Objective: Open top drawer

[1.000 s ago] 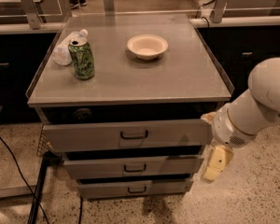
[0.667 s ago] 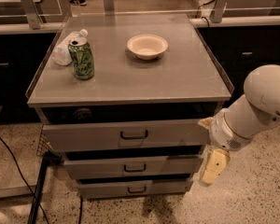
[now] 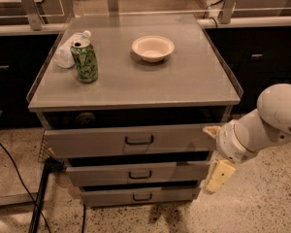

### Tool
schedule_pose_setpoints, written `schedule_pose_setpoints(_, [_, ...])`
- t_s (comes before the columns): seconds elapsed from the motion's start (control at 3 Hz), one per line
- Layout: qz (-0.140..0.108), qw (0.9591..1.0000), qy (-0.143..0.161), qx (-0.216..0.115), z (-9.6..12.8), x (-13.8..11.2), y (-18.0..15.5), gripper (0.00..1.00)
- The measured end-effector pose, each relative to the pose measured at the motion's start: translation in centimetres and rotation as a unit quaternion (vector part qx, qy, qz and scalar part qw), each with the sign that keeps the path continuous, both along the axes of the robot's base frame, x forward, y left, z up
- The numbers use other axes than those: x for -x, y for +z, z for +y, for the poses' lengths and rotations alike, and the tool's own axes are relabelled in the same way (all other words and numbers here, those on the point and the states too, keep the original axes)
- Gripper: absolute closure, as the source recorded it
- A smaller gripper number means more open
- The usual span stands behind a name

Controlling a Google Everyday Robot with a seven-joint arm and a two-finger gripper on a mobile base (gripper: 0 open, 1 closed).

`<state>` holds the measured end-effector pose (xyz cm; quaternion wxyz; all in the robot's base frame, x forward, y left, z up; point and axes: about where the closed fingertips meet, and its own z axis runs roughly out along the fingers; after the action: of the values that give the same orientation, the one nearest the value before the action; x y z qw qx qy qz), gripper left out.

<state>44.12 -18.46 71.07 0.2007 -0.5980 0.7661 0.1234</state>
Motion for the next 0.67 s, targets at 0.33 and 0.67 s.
schedule_pose_setpoints(0.33, [-0.048, 0.9987, 0.01, -0.012, 0.1, -0.9, -0.4, 0.0])
schedule_pose_setpoints(0.67, [-0.077, 0.9966, 0.021, -0.02, 0.4, -2.0, -1.1, 0.0])
